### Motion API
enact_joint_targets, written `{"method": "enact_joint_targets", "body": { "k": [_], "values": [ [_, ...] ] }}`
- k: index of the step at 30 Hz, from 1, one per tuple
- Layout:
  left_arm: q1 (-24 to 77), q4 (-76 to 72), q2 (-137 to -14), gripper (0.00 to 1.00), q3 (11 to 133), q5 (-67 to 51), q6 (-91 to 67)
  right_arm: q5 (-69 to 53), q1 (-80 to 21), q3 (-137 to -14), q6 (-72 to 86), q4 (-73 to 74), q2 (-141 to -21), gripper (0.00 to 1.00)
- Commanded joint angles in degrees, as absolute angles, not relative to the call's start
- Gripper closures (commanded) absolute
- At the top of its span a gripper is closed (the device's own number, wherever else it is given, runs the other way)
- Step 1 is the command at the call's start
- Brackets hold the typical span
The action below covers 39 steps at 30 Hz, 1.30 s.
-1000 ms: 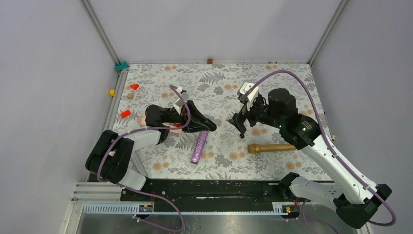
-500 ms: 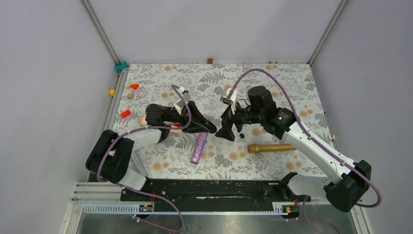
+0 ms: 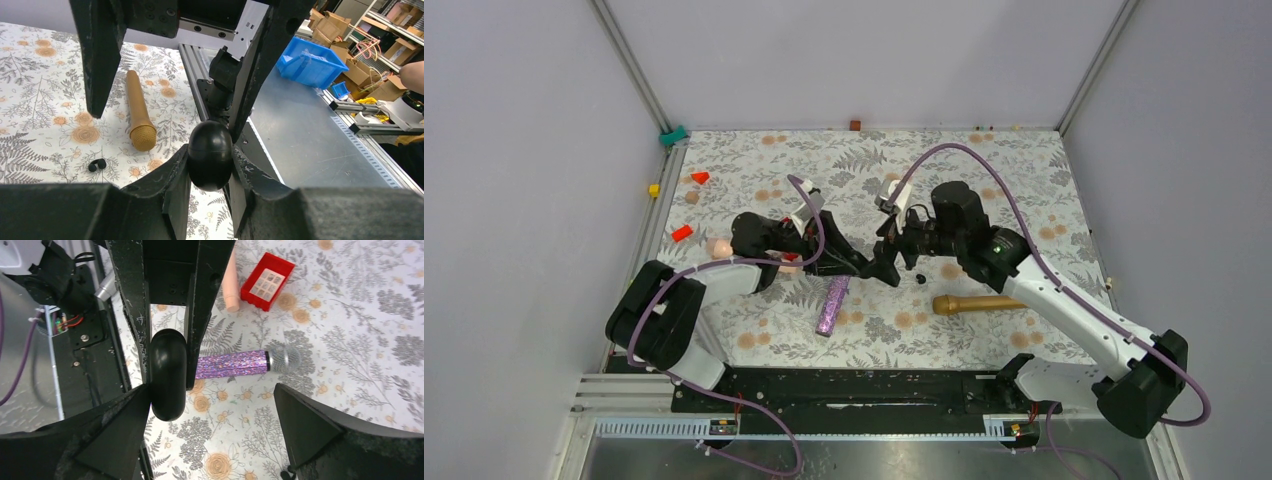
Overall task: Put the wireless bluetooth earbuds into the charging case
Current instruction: Place the earbud in the charging case, then close the charging case.
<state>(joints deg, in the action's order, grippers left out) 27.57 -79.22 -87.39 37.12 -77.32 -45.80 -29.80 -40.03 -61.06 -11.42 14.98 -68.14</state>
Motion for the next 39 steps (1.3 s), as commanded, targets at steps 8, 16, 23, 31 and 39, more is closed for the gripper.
{"method": "enact_joint_targets", "body": {
  "k": [8, 16, 23, 31, 39],
  "values": [
    [27.79, -83.31, -86.37, 0.74, 40.41, -81.05, -46.39, -14.66, -39.60, -64.33, -17.36, 18.02, -60.78, 0.01],
    [26.02, -83.42, -86.93, 0.74, 42.46, -83.02, -48.50, -15.22, -39.59, -72.79, 1.34, 25.17, -61.70, 0.01],
    [23.99, -83.61, -87.84, 0.74, 43.85, -85.59, -50.10, -19.87, -39.60, -79.20, 22.00, 28.52, -61.95, 0.00],
    [23.97, -83.75, -89.44, 0.74, 43.78, -84.94, -49.92, -21.63, -39.64, -76.40, 25.91, 27.11, -60.39, 0.01],
    [24.08, -83.84, -88.07, 0.74, 42.87, -84.28, -49.17, -25.15, -39.61, -79.26, 27.70, 27.02, -61.51, 0.01]
  ]
}}
